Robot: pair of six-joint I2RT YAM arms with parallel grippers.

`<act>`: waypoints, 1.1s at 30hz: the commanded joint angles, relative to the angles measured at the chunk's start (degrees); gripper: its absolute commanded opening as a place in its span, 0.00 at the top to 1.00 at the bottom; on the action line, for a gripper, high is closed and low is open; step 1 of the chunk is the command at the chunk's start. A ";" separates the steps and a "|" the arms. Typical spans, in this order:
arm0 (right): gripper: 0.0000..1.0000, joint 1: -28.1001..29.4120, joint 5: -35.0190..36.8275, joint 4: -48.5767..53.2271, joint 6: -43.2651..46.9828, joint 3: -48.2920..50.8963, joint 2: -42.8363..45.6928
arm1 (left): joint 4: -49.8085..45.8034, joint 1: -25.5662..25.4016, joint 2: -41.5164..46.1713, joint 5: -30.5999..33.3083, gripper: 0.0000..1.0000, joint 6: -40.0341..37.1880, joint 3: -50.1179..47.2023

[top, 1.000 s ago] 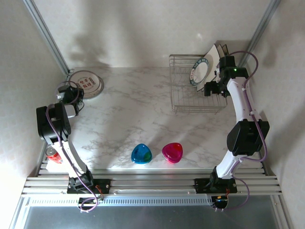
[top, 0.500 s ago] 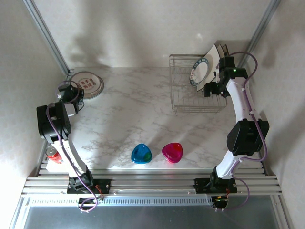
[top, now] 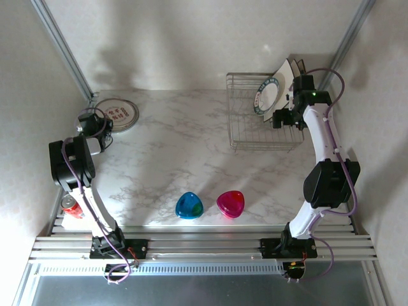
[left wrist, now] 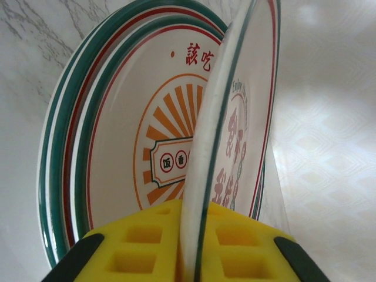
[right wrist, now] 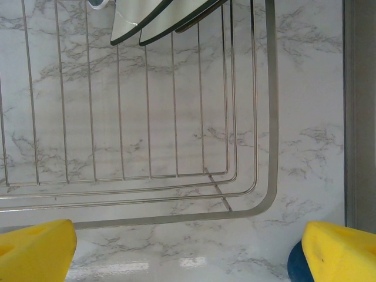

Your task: Unload the plates from the dish rack

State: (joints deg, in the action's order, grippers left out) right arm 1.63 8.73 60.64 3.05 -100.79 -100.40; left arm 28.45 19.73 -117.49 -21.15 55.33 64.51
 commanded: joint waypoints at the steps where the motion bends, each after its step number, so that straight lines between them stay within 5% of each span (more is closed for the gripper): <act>1: 0.01 -0.07 -1.17 -0.27 0.64 0.26 -0.06 | 1.94 0.41 0.65 -0.10 0.84 -0.49 1.49; 7: 0.01 -0.05 -1.28 -0.12 0.64 -0.45 -0.23 | 1.37 0.15 0.79 -0.04 0.79 -0.83 1.49; 12: 0.01 -0.05 -1.50 -0.08 0.64 -0.54 -0.08 | -0.45 -0.04 1.41 0.36 0.64 -2.57 2.00; 24: 0.01 0.04 -2.08 -0.57 0.55 0.07 0.11 | -14.45 -1.30 4.47 6.39 0.45 -16.07 6.07; 33: 0.01 0.04 -2.30 -0.95 0.64 0.51 0.63 | -21.21 -2.74 5.01 12.04 0.44 -23.84 7.13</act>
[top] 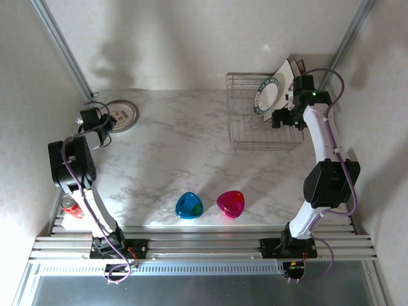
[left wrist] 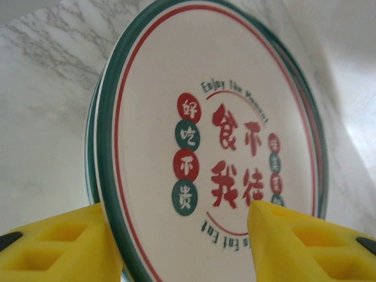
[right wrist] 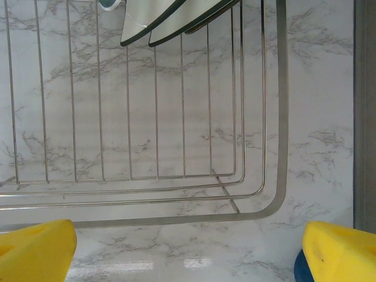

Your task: Unload the plates from the dish rack

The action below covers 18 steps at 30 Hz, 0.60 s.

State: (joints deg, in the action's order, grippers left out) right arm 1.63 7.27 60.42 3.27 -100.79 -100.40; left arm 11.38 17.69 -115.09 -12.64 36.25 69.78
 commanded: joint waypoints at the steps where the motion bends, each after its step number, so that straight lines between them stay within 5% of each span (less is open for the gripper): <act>1: 0.01 0.04 -0.89 -0.83 0.42 0.60 0.73 | -4.87 -0.87 2.63 4.30 0.44 -5.56 2.09; 14: 0.01 0.20 -1.48 -0.60 0.34 -0.03 0.74 | -14.60 -2.73 3.56 14.63 0.36 -15.87 4.03; 18: 0.01 0.98 -1.09 -0.04 0.12 -1.68 -0.09 | -18.81 -4.66 6.71 16.03 0.22 -19.22 3.79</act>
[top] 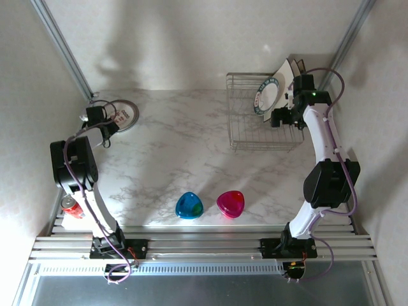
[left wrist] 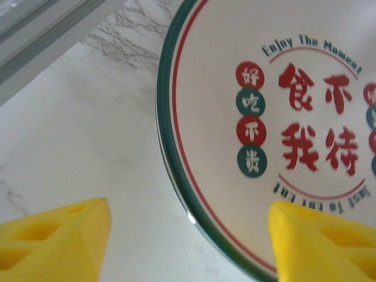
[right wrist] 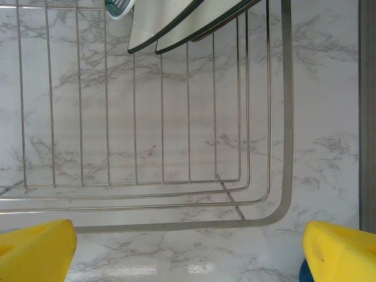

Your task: Unload the plates from the dish rack

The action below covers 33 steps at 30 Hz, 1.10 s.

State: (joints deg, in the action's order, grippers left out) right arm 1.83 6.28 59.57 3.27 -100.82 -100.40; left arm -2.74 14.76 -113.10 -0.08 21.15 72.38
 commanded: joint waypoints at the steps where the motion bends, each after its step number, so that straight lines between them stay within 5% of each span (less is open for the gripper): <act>1: 0.01 1.09 -0.11 0.86 -0.08 -2.27 -0.44 | -5.96 -2.68 5.80 3.85 0.17 -5.07 1.33; 4: 0.01 1.97 -0.37 1.40 -1.64 -5.28 -2.16 | -10.80 -5.29 8.16 4.38 0.01 -7.97 3.20; 20: 0.01 8.28 9.63 3.61 -4.73 -36.46 -24.07 | -35.28 -14.27 5.39 -0.65 0.00 -16.46 24.95; 33: 0.02 8.35 13.72 -2.24 -6.93 -49.29 -39.15 | -37.01 -15.71 4.03 -1.50 0.00 -17.81 26.50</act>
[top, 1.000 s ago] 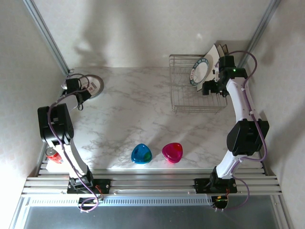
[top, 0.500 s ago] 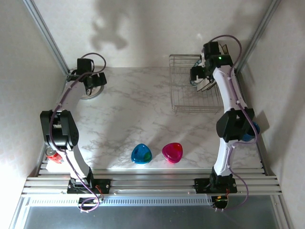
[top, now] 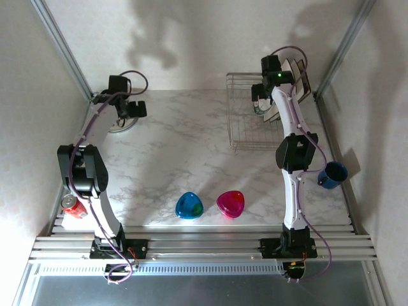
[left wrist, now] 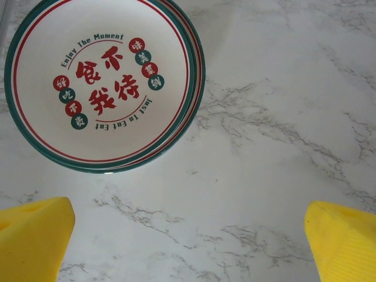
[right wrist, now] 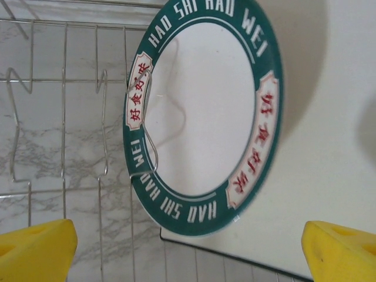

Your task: Unload the plates from the dish rack

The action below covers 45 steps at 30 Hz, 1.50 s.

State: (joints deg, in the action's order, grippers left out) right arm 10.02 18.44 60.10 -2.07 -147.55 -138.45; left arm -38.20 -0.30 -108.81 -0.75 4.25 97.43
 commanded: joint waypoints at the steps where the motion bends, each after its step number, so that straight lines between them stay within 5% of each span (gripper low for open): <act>1: 0.02 0.17 1.98 -3.18 -1.93 -2.72 -1.57 | -1.62 -0.78 -0.43 -0.90 0.01 -1.00 1.20; 20: 0.12 -0.91 -0.41 -6.65 -5.65 -6.44 -7.25 | -2.46 -1.29 -0.67 -2.08 0.00 -1.79 0.31; 45: 0.81 -0.91 -0.84 -7.68 -5.77 -6.80 -7.88 | -3.11 -1.81 -0.17 -1.00 0.00 -1.69 0.71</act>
State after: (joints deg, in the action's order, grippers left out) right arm 8.78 18.15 52.88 -7.88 -153.12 -146.39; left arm -39.33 -1.74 -108.84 -2.17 3.36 97.43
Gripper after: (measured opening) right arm 0.199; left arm 0.995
